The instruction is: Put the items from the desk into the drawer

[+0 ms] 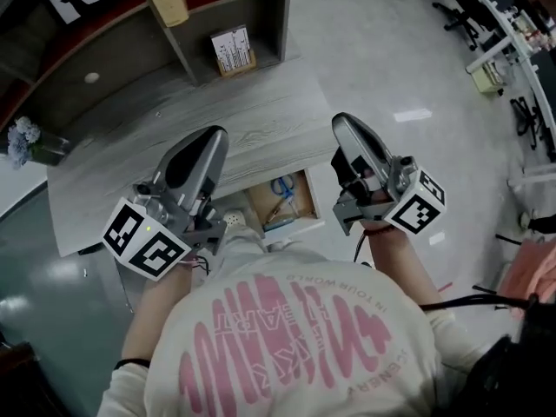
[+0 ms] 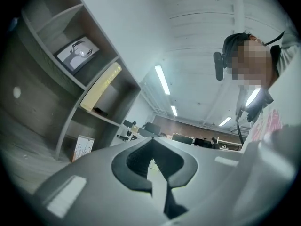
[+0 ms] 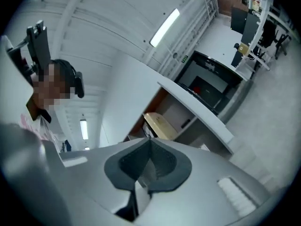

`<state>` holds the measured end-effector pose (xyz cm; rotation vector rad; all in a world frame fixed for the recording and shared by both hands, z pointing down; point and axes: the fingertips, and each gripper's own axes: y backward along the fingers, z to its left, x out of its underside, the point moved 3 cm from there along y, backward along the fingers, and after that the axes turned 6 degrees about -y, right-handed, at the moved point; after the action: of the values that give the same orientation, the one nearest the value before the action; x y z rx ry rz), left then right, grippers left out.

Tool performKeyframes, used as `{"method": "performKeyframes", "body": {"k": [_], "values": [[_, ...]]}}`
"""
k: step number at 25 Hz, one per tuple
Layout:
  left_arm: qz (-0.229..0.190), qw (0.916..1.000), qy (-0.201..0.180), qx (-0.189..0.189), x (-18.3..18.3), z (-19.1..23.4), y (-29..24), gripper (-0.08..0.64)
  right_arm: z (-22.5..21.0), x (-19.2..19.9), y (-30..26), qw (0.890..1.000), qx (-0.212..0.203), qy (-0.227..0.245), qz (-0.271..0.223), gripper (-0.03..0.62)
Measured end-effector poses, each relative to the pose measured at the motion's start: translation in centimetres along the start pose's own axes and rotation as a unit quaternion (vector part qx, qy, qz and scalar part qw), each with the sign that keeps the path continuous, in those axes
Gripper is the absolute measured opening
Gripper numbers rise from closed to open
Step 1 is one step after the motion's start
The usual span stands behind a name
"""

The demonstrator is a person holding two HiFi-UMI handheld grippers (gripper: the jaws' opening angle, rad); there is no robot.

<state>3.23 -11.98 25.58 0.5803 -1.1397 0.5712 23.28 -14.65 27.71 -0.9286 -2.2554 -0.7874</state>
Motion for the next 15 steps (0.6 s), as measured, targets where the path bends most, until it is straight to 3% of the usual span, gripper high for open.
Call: {"method": "performKeyframes", "body": {"k": [2, 5, 7, 11, 15], "values": [[-0.015, 0.9998, -0.01, 0.0, -1.1, -0.8, 0.3, 0.02, 2.5, -1.7, -0.2, 0.997, -0.072, -0.012, -0.034, 0.008], [-0.028, 0.9993, -0.022, 0.008, -1.9, -3.4, 0.6, 0.02, 7.1, -3.7, 0.9, 0.976, -0.195, -0.067, -0.072, 0.006], [-0.031, 0.9989, -0.031, 0.015, -2.2, -5.0, 0.9, 0.02, 9.6, -4.1, 1.3, 0.967, -0.234, -0.075, -0.067, 0.006], [-0.036, 0.9976, -0.056, 0.018, -3.2, -6.4, 1.7, 0.02, 12.7, -4.4, 0.9, 0.964, -0.258, -0.061, -0.04, 0.006], [-0.035, 0.9965, -0.074, 0.013, -3.6, -7.1, 2.4, 0.02, 13.6, -4.3, 0.8, 0.972, -0.232, -0.011, -0.027, 0.006]]}}
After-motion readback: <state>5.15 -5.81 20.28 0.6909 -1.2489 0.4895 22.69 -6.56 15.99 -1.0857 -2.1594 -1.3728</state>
